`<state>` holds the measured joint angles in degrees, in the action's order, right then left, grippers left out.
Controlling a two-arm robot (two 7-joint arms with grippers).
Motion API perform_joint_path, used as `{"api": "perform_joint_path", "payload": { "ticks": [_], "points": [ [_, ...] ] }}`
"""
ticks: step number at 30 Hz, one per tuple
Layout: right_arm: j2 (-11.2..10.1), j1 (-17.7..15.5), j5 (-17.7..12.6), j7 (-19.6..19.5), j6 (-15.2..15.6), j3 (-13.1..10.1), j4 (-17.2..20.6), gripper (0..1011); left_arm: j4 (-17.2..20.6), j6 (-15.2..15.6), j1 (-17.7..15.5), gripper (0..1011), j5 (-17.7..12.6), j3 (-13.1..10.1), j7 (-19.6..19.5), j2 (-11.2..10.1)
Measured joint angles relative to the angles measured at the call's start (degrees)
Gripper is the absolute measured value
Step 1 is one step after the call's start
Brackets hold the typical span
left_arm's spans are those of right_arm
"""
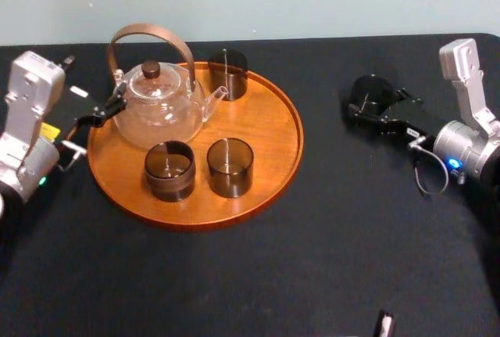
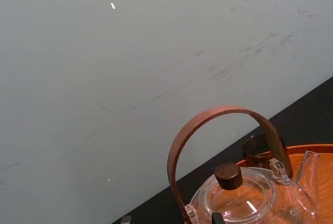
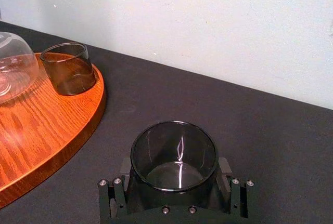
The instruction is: Pick up the glass from the table and place it on the tray.
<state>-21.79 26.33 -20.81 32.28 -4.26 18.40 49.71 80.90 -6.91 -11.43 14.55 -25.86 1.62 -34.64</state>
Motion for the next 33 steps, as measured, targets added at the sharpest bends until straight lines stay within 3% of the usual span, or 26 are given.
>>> {"api": "perform_joint_path", "payload": {
  "ticks": [33],
  "points": [
    [0.4,1.0,0.0,1.1,-0.8,-0.3,-1.5,1002,0.0,0.0,0.0,1001,0.0,0.0,0.0,0.0]
  ]
}}
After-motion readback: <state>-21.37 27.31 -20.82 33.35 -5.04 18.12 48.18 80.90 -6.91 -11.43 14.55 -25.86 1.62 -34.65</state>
